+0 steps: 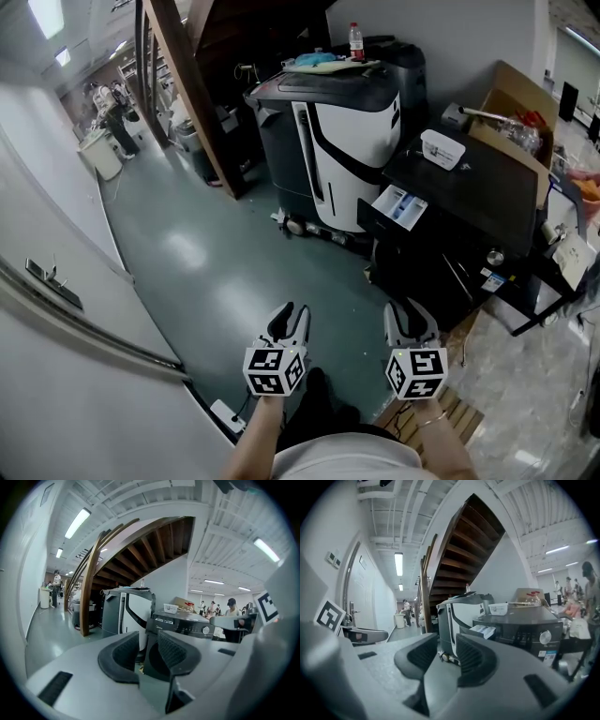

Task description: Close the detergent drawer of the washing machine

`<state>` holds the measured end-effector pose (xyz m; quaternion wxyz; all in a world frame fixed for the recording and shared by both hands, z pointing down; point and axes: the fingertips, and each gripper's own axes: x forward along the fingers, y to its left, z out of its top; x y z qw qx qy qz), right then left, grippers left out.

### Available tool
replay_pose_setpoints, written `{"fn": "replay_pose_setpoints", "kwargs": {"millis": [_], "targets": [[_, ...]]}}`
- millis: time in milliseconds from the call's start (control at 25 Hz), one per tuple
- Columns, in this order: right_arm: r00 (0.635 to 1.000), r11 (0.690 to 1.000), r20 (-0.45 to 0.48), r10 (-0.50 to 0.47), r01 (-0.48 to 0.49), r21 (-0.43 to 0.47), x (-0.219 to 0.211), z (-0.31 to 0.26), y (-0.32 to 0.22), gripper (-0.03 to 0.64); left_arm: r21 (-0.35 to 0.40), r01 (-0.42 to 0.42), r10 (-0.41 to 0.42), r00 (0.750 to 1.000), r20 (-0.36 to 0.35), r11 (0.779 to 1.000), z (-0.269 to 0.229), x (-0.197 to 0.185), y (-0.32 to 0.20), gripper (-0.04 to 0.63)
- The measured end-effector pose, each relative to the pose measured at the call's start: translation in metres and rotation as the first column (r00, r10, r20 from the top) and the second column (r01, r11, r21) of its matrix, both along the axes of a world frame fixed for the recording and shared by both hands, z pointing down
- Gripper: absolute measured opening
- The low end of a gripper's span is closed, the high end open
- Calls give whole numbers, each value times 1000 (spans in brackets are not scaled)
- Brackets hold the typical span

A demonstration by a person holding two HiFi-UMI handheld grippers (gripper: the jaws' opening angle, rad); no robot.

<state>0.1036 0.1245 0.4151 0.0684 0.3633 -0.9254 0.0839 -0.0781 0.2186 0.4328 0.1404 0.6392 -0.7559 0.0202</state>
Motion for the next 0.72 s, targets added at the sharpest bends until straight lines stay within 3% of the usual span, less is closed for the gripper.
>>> {"fn": "replay_pose_setpoints", "kwargs": {"millis": [400,720], "targets": [[996,997,-44,74,-75,-10,-26,15,-48,115,2,-30,30,998,-57,1000,17,-37,-50,123],[975,977,-80,207,-209,-28,-59,28,-115,115,-16,-135,134,989,-63,991,28,-87,-136,153]]}}
